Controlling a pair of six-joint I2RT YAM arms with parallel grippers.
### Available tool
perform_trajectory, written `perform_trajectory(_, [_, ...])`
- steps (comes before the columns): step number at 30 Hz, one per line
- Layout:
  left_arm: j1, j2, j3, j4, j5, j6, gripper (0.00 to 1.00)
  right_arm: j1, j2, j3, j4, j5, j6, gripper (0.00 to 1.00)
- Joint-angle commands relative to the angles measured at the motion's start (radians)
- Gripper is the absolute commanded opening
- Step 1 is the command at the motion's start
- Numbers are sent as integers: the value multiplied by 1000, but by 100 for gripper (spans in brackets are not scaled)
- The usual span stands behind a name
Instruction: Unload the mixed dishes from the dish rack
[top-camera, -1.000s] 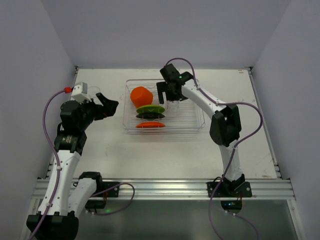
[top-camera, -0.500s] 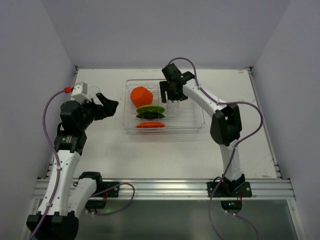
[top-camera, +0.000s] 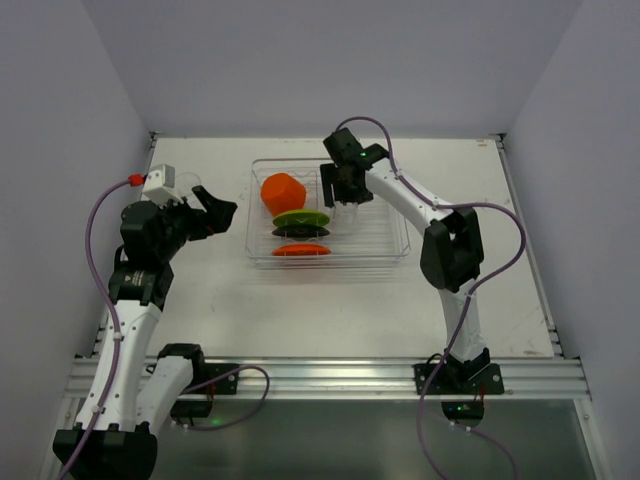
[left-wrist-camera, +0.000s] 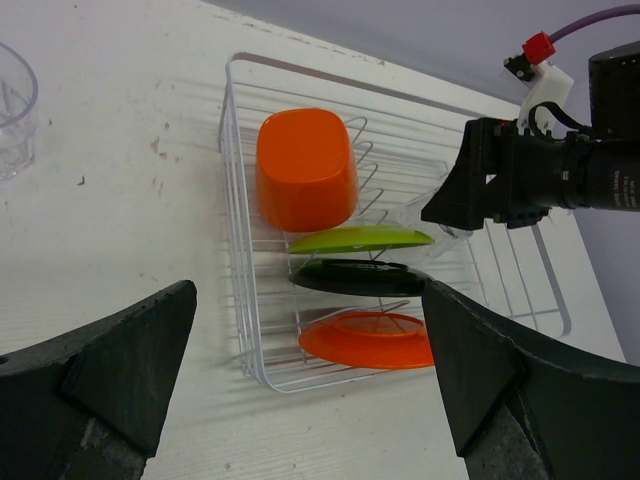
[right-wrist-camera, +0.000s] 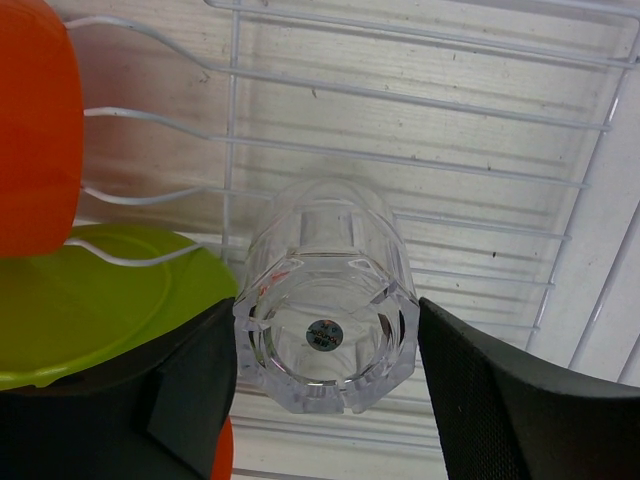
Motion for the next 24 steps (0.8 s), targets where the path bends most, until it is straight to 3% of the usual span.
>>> perform_trajectory(1, [-4,-8,-14,39,9,24,100,-6,16,-15,13,-5,14,73])
perform_trajectory(6, [-4,-8,-16,39,9,24,100,-4,16,-15,13,-2,14,74])
perform_trajectory(12, [-4,-8,-17,39,9,24,100,-4,18,-10,13,-2,11,63])
perform_trajectory(21, [-4,-5,-14,43,17,22,100,-3,-24,13,-15,31,2,30])
perform_trajectory(24, [-4,1,-10,45,25,22,100,-6,-66,13,-26,59,-4,14])
